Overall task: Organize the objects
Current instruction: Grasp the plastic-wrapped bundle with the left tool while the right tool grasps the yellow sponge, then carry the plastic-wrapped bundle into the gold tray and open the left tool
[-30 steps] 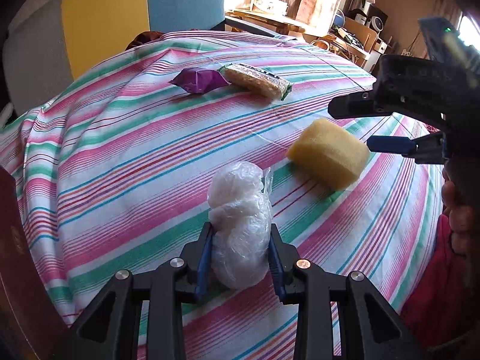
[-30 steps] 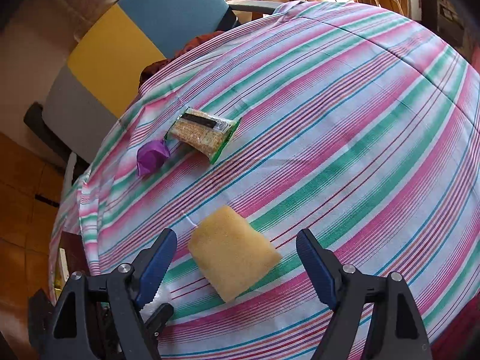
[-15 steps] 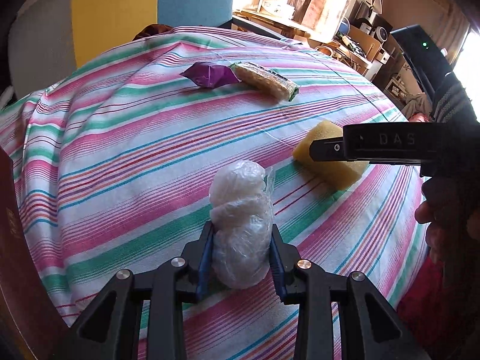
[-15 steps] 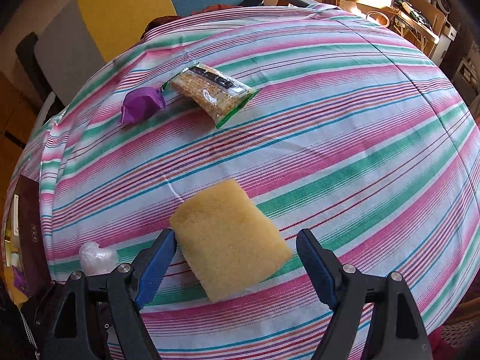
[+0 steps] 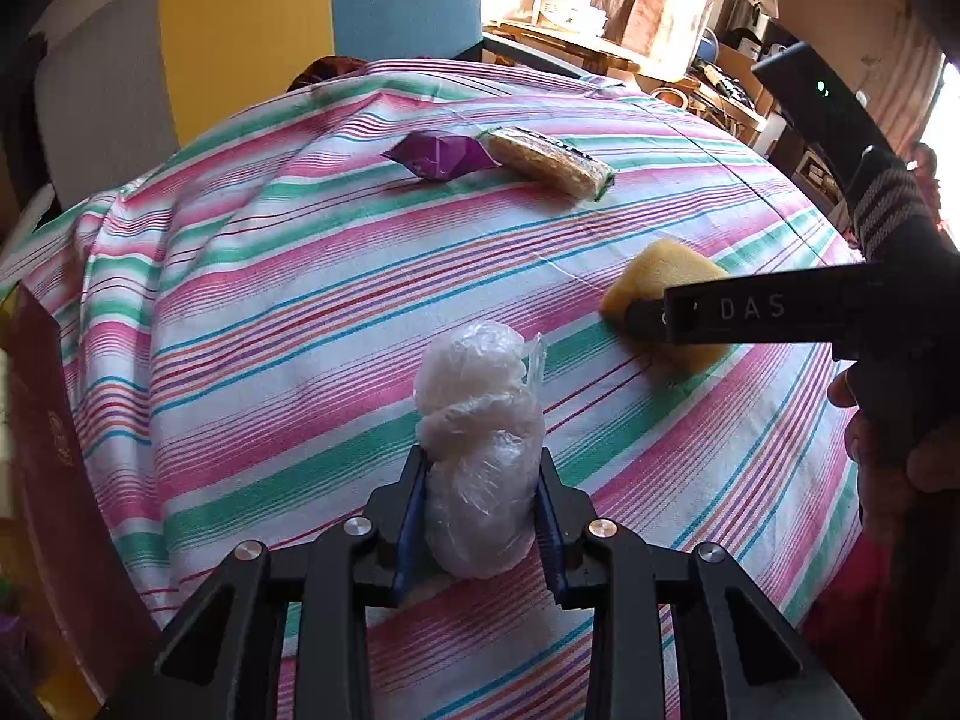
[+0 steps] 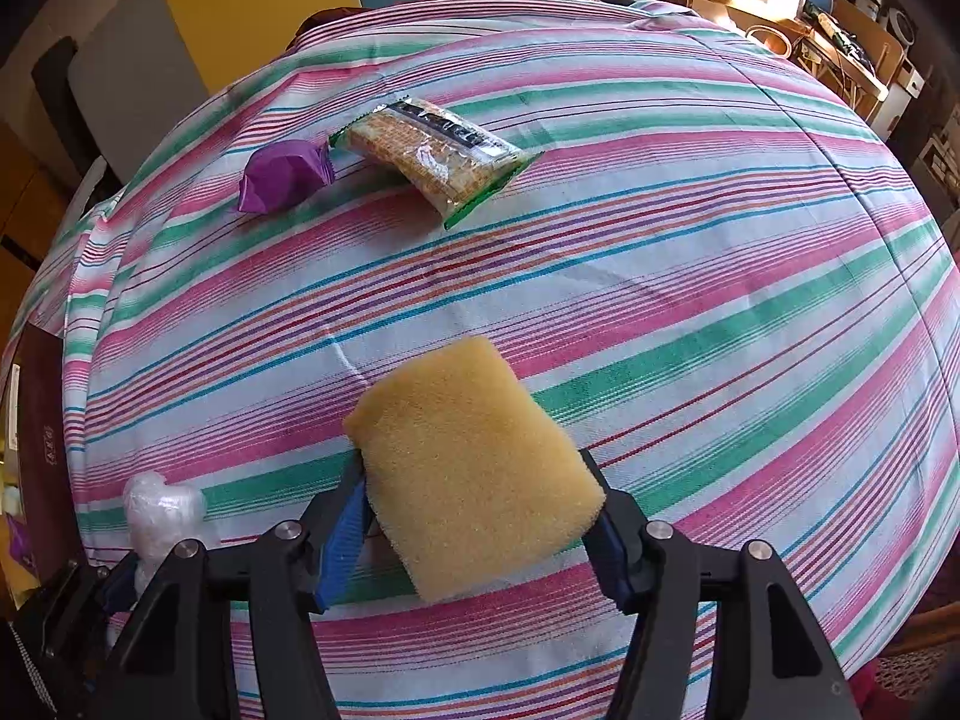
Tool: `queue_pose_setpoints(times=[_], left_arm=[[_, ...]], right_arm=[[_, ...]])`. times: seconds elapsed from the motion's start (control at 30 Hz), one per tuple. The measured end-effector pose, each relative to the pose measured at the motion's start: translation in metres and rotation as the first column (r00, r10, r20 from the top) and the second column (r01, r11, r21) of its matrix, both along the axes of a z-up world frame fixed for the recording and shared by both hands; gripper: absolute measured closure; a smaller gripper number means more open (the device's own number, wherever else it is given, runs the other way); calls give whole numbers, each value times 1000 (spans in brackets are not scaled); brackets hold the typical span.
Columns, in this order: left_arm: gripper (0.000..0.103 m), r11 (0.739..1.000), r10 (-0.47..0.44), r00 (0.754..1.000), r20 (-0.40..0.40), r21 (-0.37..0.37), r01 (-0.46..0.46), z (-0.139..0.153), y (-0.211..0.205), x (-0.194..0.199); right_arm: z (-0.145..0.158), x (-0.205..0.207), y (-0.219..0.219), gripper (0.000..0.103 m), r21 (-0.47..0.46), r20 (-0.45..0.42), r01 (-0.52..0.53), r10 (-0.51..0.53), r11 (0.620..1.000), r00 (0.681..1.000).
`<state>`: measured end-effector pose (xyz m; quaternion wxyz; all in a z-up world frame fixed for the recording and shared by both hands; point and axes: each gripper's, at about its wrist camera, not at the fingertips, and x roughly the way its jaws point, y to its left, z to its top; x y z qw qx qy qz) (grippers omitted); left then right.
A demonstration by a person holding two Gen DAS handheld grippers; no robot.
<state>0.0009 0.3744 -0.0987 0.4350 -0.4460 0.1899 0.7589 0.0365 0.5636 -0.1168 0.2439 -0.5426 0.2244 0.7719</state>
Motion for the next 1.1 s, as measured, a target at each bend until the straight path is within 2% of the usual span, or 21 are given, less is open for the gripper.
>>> queue_pose_setpoints(times=[0.23,0.33,0.47,0.63,0.87,1.1], left_arm=[[71,993,77,992,-103,92,-68,46,-51,6],[71,986,125,980,-153,125,-106,66,-73,8],[70,974,195,964,-180,150,-169,81,-103,7],[70,957,274,939,-210,159,-243,88,-139,1],[70,928,364,907,-211,164,-334,87,-182,-9],[70,901,430,880,-201,154,-405,80,-210,-18]], right_arm=[[0,2,-5,36,48,19,-22,21,999,1000],[1,4,-6,37,69,27,-34,32,997,999],[3,7,-7,40,86,29,-38,35,996,999],[5,11,-8,42,112,33,-51,47,992,998],[9,21,-4,44,143,30,-57,53,988,998],[23,26,-17,45,167,-44,-68,76,984,996]])
